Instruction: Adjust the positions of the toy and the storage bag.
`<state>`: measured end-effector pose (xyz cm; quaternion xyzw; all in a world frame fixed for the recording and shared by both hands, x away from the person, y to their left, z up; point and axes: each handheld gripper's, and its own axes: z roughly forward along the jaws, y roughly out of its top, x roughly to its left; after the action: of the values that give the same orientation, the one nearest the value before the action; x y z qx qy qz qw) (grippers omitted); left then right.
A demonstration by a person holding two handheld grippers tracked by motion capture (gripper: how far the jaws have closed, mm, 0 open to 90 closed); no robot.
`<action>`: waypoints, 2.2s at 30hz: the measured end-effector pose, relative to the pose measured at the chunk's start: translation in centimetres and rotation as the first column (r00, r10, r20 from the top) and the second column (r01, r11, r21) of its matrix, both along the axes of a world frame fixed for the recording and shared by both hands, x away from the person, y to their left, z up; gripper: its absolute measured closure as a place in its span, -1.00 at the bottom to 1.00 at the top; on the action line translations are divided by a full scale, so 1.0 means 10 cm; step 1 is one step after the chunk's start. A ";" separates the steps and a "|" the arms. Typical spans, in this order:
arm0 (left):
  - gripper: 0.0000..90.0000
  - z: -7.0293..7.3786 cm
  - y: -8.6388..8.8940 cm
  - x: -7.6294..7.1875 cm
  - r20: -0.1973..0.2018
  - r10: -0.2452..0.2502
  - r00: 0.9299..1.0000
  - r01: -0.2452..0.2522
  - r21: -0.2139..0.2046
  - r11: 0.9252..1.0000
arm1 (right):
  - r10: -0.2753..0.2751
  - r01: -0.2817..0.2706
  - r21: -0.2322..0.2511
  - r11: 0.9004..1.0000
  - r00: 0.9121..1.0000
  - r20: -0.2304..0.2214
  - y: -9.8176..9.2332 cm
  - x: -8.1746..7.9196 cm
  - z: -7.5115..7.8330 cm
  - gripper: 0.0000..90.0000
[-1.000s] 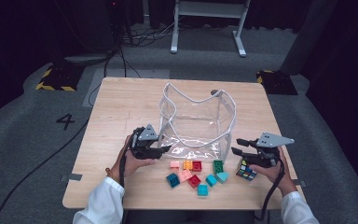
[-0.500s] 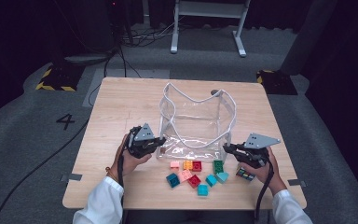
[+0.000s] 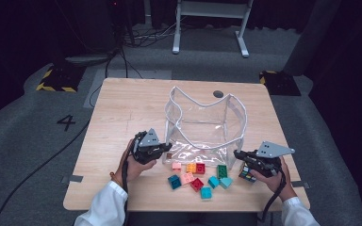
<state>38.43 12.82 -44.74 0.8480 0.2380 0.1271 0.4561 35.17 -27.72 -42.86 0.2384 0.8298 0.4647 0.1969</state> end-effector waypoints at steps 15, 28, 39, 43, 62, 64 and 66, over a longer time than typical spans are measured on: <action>0.93 -0.03 -0.33 0.14 -0.022 -0.035 0.999 0.034 -0.028 0.999 | -0.075 0.075 -0.011 0.997 0.997 0.010 -0.27 0.00 0.00 0.94; 0.62 -0.03 -0.36 0.11 -0.017 -0.024 1.000 0.024 0.000 1.000 | -0.047 0.047 -0.006 0.999 0.998 -0.029 -0.43 -0.06 0.01 0.14; -0.65 -0.13 0.10 -0.11 -0.050 0.108 0.993 -0.101 0.130 0.986 | -0.088 0.083 -0.053 0.995 0.990 -0.111 -0.65 -0.22 -0.28 -0.58; -0.64 -0.23 0.27 -0.19 -0.061 0.136 0.989 -0.124 0.170 0.978 | -0.093 0.083 -0.082 0.993 0.988 -0.120 -0.64 -0.22 -0.37 -0.58; -0.71 -0.55 0.67 -0.24 -0.136 0.181 0.974 -0.152 0.199 0.968 | -0.124 0.115 -0.068 0.991 0.981 -0.152 -0.76 -0.03 -0.57 -0.25; -0.72 -0.55 0.67 -0.24 -0.137 0.183 0.974 -0.154 0.199 0.968 | -0.134 0.130 -0.044 0.991 0.981 -0.140 -0.79 -0.03 -0.52 -0.25; -0.73 -0.55 0.67 -0.24 -0.137 0.183 0.973 -0.154 0.199 0.968 | -0.139 0.135 -0.038 0.990 0.980 -0.139 -0.80 -0.03 -0.49 -0.25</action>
<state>36.00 19.52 -50.23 0.8709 0.3311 0.1215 0.3423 34.84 -35.73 -47.72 0.3245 0.8297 0.4202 0.1726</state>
